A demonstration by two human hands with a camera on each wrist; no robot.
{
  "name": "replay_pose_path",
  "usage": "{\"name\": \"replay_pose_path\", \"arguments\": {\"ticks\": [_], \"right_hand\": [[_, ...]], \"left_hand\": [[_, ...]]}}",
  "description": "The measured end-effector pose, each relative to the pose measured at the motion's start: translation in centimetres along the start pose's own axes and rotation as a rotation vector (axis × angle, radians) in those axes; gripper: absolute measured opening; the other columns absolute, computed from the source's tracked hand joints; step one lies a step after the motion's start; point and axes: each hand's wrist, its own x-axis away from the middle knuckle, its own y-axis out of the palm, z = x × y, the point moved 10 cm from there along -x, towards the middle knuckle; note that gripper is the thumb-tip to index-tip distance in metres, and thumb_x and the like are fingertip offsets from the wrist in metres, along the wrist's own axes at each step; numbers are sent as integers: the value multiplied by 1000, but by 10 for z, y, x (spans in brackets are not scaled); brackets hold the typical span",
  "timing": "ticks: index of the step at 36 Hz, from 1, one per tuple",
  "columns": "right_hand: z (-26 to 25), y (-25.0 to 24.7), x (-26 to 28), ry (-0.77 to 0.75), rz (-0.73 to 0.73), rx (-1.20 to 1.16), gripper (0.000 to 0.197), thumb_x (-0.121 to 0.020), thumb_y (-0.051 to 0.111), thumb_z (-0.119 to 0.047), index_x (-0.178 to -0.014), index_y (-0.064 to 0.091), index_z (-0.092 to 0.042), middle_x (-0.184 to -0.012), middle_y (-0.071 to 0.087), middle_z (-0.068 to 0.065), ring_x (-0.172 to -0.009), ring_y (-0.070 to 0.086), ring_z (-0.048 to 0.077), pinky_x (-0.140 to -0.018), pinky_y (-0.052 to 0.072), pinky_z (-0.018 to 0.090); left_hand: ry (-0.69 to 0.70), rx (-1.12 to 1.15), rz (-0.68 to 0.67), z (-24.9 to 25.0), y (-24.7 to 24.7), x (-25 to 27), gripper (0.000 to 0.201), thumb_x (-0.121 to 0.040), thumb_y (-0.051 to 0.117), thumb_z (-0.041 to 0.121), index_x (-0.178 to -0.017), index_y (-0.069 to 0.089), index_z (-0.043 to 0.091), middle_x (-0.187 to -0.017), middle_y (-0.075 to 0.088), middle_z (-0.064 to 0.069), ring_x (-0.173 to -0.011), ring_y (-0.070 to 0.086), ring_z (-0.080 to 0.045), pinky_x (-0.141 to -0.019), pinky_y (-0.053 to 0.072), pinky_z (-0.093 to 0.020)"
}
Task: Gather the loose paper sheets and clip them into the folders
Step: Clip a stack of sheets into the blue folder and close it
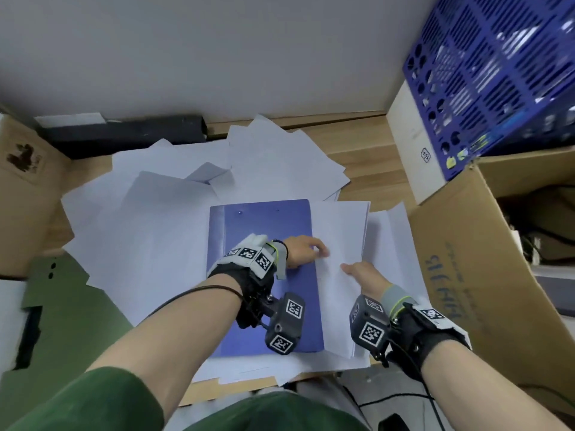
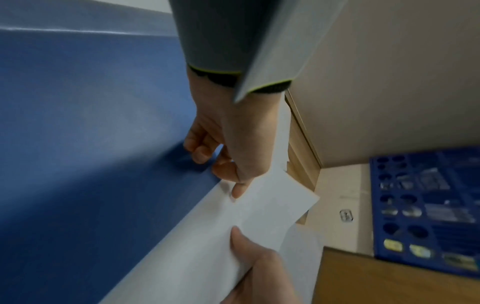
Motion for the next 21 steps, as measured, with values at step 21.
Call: {"name": "replay_pose_path", "arguments": {"ticks": [21], "right_hand": [[3,-3,14,30,-45,-60,30,-97,47,-3,-125,51,5,-98,62,15,-77,61,26,-69,50,33]], "left_hand": [[78,-432,524,-22,-89,-16,53,-84,48,14,-136,43,24,-148,28,-6,-138,20,-29,-107,34,-43]]}}
